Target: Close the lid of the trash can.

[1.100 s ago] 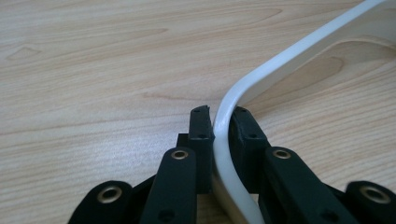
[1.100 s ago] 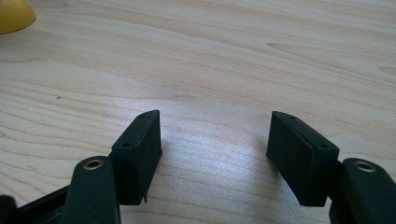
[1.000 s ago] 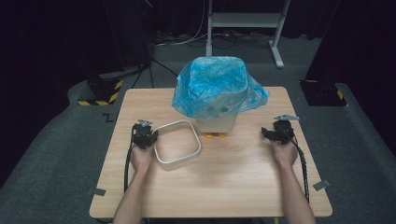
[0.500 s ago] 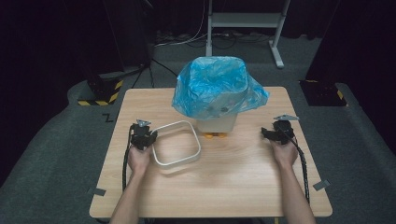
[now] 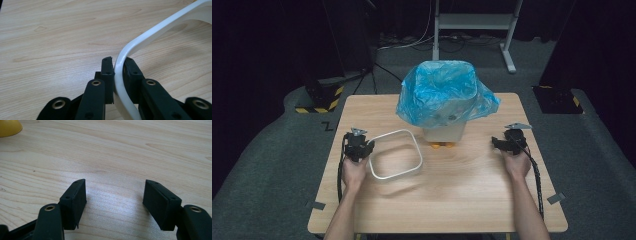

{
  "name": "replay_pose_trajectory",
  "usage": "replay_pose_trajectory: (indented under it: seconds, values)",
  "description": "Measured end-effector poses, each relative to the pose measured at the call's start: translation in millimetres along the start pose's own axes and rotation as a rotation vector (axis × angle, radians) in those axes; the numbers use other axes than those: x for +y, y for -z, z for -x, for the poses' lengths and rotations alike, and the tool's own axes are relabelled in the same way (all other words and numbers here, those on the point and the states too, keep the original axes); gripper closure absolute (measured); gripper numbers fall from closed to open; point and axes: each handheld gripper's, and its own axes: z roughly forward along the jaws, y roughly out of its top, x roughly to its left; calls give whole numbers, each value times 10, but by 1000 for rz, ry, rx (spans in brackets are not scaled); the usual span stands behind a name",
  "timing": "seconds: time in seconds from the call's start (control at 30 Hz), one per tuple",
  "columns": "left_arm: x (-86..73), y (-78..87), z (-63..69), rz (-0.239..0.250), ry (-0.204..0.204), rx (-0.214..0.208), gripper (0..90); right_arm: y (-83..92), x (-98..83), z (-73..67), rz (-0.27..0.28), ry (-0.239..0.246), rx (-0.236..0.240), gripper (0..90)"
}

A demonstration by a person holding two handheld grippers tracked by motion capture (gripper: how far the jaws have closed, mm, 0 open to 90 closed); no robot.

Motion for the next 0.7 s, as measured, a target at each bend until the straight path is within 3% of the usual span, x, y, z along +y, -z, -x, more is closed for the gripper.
replay_pose_trajectory:
  seconds: [0.4, 0.7]
  values:
    - [89, 315, -72, 17, 6, 10, 801, 0, 0, -1, 0, 2, 2, 348]
    - [176, 274, -182, 7, 29, 15, 802, 1, -1, -2, 0, 2, 1, 348]
